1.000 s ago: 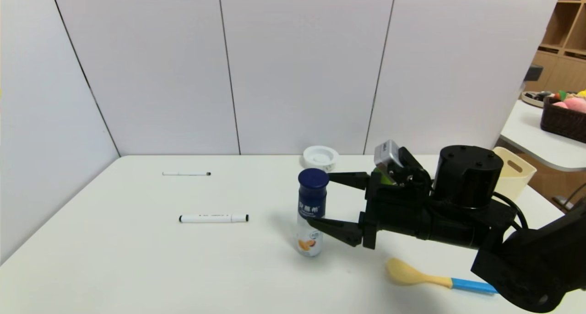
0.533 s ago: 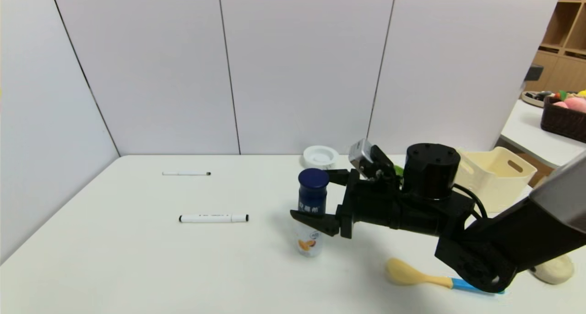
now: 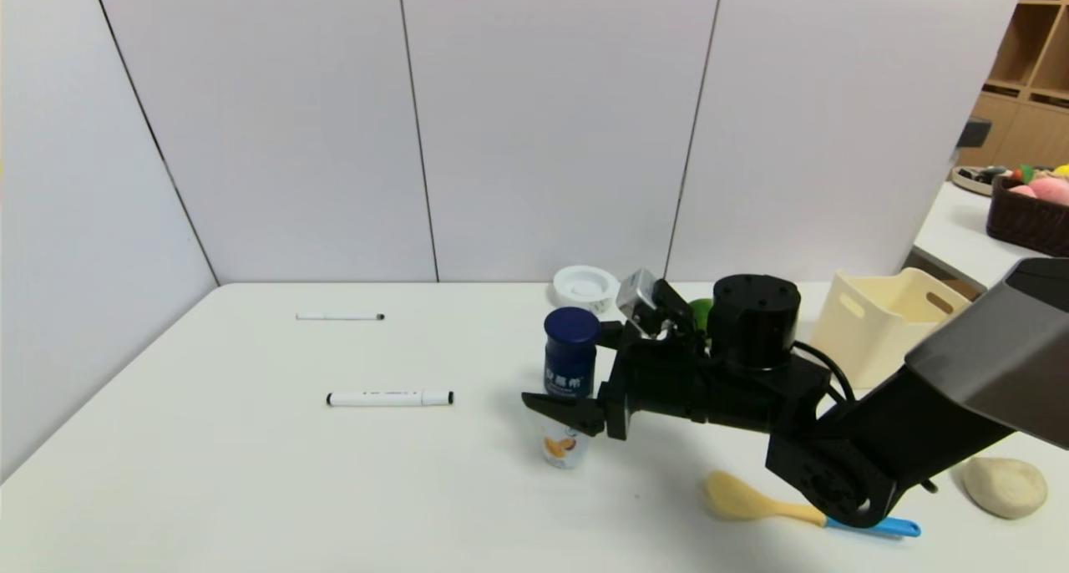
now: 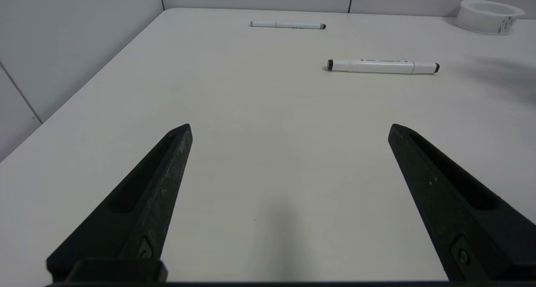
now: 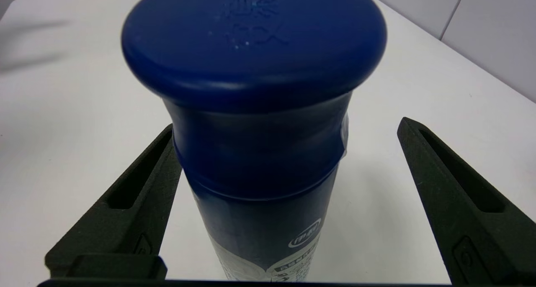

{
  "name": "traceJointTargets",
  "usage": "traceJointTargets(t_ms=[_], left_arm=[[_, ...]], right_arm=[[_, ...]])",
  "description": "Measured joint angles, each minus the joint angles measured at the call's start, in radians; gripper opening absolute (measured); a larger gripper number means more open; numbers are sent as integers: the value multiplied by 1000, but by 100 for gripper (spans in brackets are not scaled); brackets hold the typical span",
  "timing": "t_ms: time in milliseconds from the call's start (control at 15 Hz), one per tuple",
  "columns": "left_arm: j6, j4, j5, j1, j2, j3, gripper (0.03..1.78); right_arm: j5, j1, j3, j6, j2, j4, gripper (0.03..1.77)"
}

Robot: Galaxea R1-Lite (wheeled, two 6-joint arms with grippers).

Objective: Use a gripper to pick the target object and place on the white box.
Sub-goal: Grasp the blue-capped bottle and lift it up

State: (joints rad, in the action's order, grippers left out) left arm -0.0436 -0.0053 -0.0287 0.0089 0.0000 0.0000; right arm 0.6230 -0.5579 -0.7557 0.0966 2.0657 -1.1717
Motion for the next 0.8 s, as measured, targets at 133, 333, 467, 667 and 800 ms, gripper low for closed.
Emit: traceJointTargets(t_ms=[133,333,467,667,800], left_arm=[[0,0,0,0,0,0,169],[0,0,0,0,0,0,169],[0,0,0,0,0,0,169],[0,0,0,0,0,0,169],[0,0,0,0,0,0,169]], right_arm=[[1,0,-3,-19,2,-19,170],[1,0,-4,-36,7,-35,138],[1,1,-3,-35,10,-36,108],[0,2,-5,-32,15,-40,79],[0,1,-5,-31,16,-42,78]])
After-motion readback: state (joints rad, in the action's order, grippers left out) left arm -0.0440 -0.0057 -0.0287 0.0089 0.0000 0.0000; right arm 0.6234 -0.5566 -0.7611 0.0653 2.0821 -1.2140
